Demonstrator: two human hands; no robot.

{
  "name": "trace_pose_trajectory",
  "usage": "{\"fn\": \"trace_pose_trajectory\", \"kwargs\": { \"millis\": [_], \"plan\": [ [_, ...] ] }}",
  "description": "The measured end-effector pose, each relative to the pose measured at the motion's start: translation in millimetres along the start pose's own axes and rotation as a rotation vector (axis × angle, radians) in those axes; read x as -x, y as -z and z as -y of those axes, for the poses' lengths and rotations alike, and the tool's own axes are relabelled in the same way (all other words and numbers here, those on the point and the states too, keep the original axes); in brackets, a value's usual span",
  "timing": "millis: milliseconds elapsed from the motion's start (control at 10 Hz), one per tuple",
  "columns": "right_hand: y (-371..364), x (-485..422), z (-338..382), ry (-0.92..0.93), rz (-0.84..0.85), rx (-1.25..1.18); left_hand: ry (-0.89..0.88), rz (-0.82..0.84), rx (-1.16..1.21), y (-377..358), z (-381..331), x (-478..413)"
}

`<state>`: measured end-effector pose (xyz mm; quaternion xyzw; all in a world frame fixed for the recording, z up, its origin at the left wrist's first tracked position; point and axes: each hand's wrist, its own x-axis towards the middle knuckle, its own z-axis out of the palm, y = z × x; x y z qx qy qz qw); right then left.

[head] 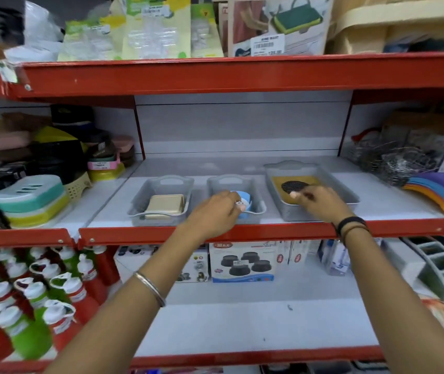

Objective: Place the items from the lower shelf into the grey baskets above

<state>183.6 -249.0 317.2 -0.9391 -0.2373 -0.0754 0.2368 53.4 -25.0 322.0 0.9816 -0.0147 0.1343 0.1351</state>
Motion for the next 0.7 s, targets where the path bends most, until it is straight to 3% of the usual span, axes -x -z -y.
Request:
{"fn": "trace_pose_trajectory", "kwargs": {
  "millis": [100, 200, 500, 600, 700],
  "plan": [
    [-3, 3, -13, 0.016, 0.074, 0.104, 0.159, -0.047, -0.120, -27, -18, -2],
    [-2, 6, -12, 0.051, 0.064, 0.114, 0.193, -0.128, -0.187, -40, -20, -3],
    [-1, 35, -17, 0.081, -0.006, 0.150, 0.253, -0.046, -0.050, -32, -26, -1],
    [2, 41, -8, 0.114, -0.038, 0.158, 0.170, -0.105, 0.020, -28, -25, 9],
    [17, 42, 11, 0.194, -0.271, -0.001, 0.036, -0.320, 0.036, -13, -29, 17]
  ]
}}
